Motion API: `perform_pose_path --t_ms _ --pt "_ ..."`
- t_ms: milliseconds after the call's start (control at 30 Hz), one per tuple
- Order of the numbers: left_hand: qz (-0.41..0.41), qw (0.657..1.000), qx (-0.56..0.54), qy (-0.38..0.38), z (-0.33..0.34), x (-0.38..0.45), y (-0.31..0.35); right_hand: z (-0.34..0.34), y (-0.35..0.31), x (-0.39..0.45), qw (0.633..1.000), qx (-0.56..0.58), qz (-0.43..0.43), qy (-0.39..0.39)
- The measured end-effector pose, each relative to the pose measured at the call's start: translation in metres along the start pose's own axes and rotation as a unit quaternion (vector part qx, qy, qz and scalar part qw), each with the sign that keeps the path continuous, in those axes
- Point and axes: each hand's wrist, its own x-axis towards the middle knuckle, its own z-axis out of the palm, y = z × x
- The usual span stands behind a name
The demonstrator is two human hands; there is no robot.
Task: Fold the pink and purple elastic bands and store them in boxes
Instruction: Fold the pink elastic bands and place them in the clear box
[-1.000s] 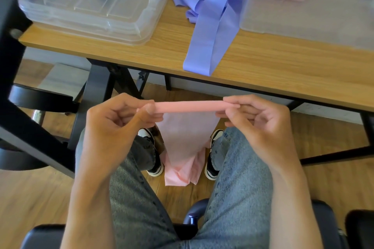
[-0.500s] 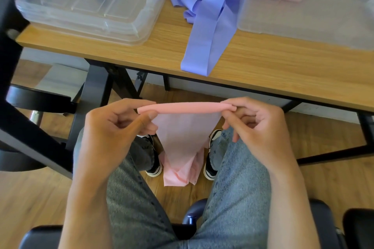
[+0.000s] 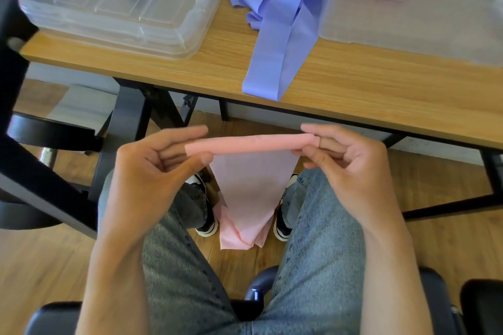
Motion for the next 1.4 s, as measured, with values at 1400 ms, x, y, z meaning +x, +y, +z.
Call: perform_pose_path --t_ms 1400 --pt "-0.009 0.996 -0.068 0.049 -0.001 -0.004 0.013 0.004 -0.022 -0.003 0.993 0.117 -0.004 0.003"
